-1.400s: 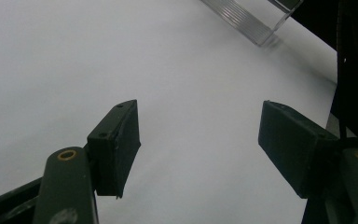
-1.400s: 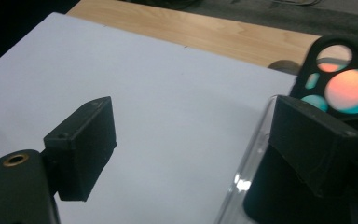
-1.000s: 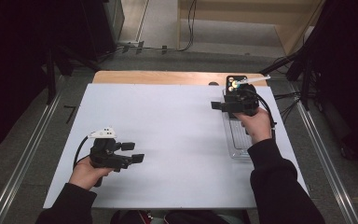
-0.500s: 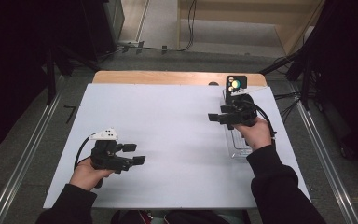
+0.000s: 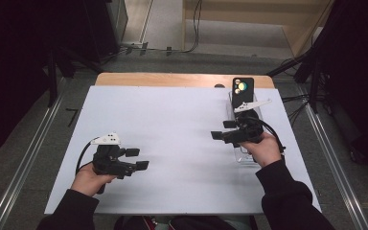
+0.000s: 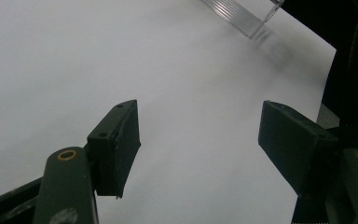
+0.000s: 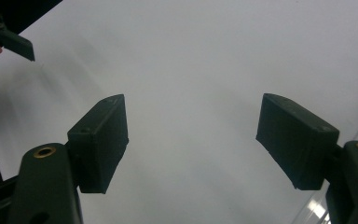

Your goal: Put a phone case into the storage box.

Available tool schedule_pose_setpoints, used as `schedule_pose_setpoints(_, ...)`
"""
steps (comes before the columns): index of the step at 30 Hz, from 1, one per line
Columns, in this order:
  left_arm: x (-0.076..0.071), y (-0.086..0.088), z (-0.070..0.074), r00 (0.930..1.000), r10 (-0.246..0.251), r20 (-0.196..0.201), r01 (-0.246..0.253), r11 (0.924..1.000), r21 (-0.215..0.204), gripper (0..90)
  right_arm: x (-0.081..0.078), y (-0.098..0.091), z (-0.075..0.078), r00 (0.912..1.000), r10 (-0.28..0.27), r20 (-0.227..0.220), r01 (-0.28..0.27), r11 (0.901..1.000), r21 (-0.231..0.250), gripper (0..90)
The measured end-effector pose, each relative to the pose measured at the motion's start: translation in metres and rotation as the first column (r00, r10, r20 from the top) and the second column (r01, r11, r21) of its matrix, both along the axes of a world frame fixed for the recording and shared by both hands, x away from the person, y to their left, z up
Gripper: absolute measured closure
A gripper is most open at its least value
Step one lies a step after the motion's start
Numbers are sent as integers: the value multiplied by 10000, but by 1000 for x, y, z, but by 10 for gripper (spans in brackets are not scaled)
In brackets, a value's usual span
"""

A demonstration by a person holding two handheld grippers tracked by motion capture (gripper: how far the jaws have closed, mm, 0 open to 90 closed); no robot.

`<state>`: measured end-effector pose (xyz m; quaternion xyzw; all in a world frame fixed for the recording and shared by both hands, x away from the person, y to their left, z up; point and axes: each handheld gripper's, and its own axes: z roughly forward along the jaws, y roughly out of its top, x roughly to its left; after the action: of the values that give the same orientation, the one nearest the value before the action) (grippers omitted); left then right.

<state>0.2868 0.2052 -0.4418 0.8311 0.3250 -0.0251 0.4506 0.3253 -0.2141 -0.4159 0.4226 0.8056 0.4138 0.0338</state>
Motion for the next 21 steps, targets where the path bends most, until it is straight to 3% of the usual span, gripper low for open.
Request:
schedule_pose_setpoints(7,-1,-1,1,10000,14,11,-14,10000,5,295,-16,1,-5,9997,245,95,-245,9997,-5,229)
schedule_pose_setpoints(21,-3,-4,1,10000,-81,35,82,10000,-40,295,-39,-3,-19,9952,961,-183,-959,9953,127,229)
